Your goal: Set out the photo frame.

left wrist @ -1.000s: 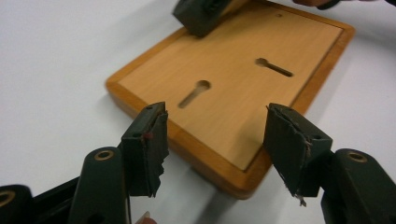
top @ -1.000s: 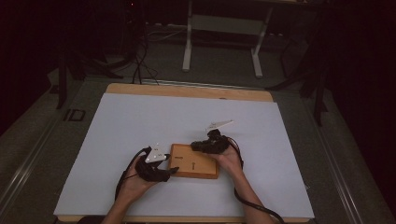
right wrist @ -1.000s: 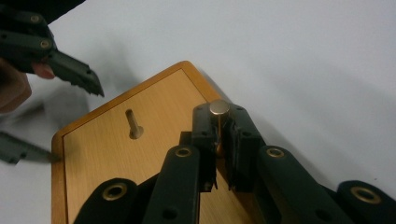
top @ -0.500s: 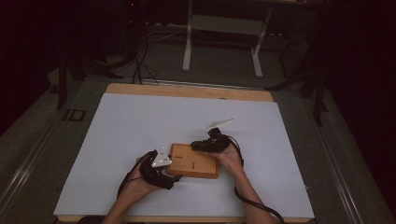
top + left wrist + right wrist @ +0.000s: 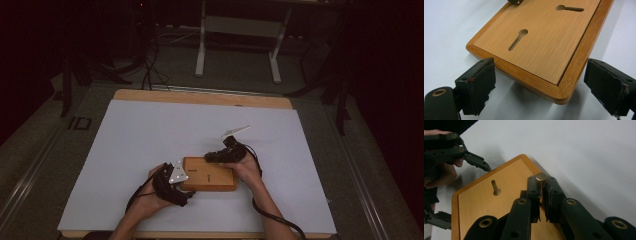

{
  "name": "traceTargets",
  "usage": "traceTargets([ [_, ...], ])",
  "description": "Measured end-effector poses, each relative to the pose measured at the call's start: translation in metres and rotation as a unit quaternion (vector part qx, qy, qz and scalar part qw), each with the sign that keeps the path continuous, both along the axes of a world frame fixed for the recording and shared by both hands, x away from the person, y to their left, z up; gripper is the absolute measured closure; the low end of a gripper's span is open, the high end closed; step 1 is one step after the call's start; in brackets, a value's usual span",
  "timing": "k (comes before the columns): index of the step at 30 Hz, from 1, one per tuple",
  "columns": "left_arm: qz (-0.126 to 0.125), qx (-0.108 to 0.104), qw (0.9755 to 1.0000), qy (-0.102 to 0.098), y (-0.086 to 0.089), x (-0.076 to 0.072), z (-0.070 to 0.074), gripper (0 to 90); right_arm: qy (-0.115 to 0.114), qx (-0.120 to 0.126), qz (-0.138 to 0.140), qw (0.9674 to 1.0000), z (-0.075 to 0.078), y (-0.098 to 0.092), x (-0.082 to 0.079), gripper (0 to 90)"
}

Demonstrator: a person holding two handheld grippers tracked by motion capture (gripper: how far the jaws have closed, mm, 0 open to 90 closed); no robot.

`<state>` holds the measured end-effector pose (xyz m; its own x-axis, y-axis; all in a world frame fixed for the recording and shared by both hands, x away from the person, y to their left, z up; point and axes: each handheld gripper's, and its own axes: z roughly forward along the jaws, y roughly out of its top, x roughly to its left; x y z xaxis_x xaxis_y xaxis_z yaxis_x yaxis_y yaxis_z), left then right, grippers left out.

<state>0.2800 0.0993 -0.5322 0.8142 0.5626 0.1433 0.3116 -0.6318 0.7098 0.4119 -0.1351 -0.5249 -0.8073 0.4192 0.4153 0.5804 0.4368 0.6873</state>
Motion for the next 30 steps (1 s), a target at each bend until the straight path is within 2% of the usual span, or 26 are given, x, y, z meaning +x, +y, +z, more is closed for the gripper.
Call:
traceTargets([
  [3,0.006,0.014,0.9998,-0.014,-0.001,-0.001,-0.001,12.2,0.007,0.002,-0.001,1.0000,0.000,0.000,0.002,83.6],
  [6,-0.002,0.024,0.9992,-0.033,-0.002,-0.004,0.000,14.8,0.011,-0.001,0.000,0.9999,0.001,0.000,0.001,83.7],
  [10,-0.001,0.036,0.9982,-0.049,-0.002,-0.005,0.000,16.5,0.021,0.002,0.003,0.9998,0.000,-0.001,0.002,83.9],
  [14,0.005,0.039,0.9973,-0.062,-0.001,-0.005,0.000,17.8,0.035,0.000,0.009,0.9993,0.001,-0.002,0.002,84.4],
  [17,0.005,0.043,0.9961,-0.076,-0.001,-0.006,0.001,19.7,0.038,0.001,0.013,0.9992,0.001,-0.002,0.001,84.7],
  [19,0.004,0.044,0.9947,-0.093,-0.002,-0.008,0.002,21.7,0.038,0.001,0.011,0.9992,0.001,-0.002,0.002,84.7],
  [23,0.009,0.030,0.9931,-0.113,0.000,-0.011,0.006,27.5,0.020,-0.009,0.007,0.9997,0.003,0.001,-0.001,84.5],
  [25,0.010,0.021,0.9933,-0.113,0.002,-0.011,0.007,30.8,0.005,-0.024,0.004,0.9997,0.006,0.003,-0.003,84.5],
  [26,0.009,0.022,0.9931,-0.114,0.002,-0.011,0.007,31.0,0.000,-0.032,0.004,0.9995,0.007,0.004,-0.004,84.4],
  [30,0.009,0.030,0.9917,-0.125,0.000,-0.013,0.008,32.2,-0.009,-0.039,0.008,0.9992,0.008,0.005,-0.005,83.9],
])
